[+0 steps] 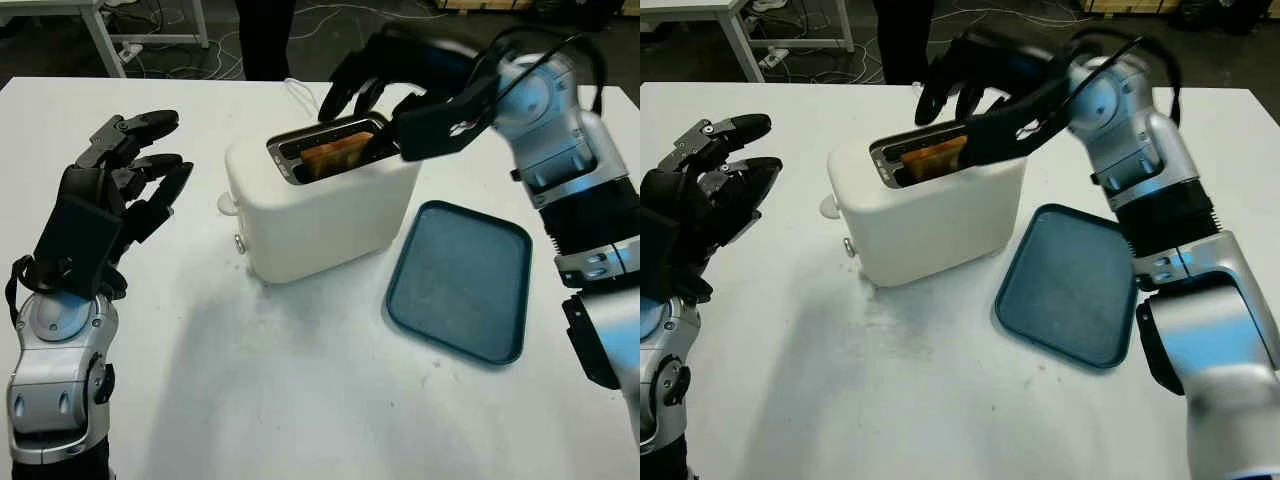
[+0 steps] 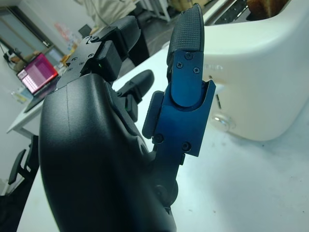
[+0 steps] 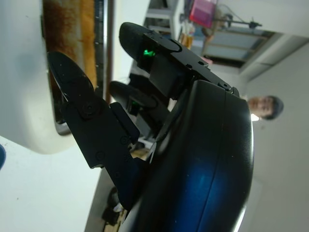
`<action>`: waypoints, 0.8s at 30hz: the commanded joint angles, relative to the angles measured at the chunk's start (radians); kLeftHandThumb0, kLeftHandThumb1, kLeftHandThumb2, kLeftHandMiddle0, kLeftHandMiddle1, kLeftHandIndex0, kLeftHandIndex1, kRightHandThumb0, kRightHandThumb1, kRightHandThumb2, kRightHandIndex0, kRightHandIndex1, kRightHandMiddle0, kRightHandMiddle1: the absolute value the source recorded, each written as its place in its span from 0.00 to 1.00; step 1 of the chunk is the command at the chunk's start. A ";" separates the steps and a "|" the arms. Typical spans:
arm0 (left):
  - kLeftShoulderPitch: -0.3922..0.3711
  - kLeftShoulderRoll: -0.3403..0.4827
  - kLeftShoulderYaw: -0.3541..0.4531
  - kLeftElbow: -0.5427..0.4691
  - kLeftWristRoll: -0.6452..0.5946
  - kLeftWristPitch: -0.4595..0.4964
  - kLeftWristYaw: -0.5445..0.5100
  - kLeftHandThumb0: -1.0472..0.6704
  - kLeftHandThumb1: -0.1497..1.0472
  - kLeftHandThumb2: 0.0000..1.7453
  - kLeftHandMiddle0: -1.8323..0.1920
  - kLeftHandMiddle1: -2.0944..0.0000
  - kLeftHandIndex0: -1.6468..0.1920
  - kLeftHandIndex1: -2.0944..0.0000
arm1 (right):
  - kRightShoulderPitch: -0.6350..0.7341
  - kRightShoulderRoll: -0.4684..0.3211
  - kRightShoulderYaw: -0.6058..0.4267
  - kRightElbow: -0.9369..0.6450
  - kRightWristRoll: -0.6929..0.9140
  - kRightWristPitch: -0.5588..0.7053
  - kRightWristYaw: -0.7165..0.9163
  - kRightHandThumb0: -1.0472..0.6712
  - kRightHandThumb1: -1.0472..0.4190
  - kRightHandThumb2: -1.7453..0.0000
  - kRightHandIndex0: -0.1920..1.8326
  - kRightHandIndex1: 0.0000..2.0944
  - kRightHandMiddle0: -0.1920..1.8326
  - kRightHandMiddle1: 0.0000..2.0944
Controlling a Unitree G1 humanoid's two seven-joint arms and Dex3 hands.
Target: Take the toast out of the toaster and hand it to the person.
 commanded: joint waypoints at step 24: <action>0.007 -0.007 -0.016 0.007 0.017 -0.024 0.015 0.20 0.89 0.11 0.79 0.57 0.70 0.74 | -0.010 0.039 0.019 0.051 -0.063 -0.035 -0.012 0.40 0.27 1.00 0.58 0.27 0.62 0.06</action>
